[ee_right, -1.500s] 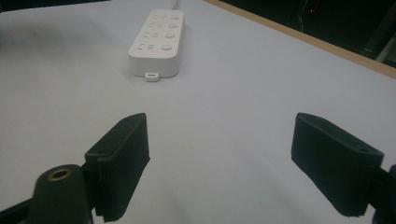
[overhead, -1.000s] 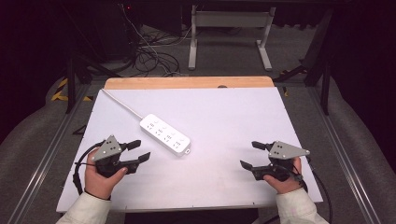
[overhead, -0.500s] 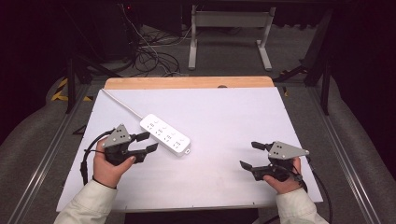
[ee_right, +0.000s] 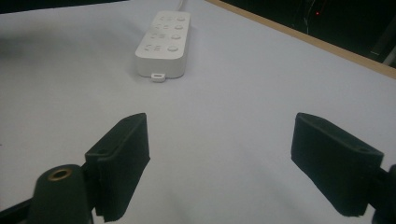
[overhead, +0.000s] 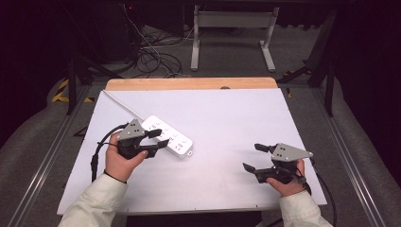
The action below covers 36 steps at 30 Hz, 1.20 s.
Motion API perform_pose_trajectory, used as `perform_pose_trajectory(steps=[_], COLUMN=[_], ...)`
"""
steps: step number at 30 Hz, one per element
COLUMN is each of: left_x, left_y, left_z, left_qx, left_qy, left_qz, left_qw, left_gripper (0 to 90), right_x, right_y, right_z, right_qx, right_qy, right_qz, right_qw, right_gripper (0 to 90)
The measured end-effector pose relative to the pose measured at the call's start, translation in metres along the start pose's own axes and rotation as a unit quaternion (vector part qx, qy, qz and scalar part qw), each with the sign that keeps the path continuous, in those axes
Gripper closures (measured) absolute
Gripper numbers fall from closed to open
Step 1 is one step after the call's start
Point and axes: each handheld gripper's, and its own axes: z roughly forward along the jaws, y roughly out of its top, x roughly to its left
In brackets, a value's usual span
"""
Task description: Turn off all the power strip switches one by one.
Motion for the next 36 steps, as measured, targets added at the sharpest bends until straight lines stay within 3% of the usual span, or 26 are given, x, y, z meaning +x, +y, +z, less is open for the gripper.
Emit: perform_pose_trajectory(steps=[7,10,16,27,31,36], left_x=[0.001,0.002,0.005,0.010,0.012,0.011], left_y=[0.004,0.004,0.005,0.005,0.003,-0.001], left_z=[0.008,0.012,0.024,0.055,0.068,0.085], left_qx=[0.004,0.007,0.012,0.038,0.048,0.079], left_qy=[-0.002,0.002,-0.019,-0.021,-0.025,-0.023], left_qz=[0.000,-0.003,-0.007,-0.007,-0.019,-0.007], left_qw=[1.0000,1.0000,0.9997,0.9990,0.9984,0.9966], left_gripper=[55.7,66.4,89.3,89.6,89.6,89.7], right_x=[0.000,0.000,0.000,0.000,-0.001,-0.001], right_y=[0.000,0.000,0.000,0.000,-0.001,-0.001], right_z=[0.000,0.000,0.000,0.000,0.000,0.000], right_qx=[0.001,-0.001,-0.001,-0.001,-0.001,-0.001], right_qy=[0.000,0.001,0.000,0.000,-0.001,0.001], right_qz=[0.001,-0.001,0.000,0.001,0.001,0.001], right_qw=[1.0000,1.0000,1.0000,1.0000,1.0000,1.0000], right_gripper=[19.7,19.9,19.9,19.9,19.9,19.9])
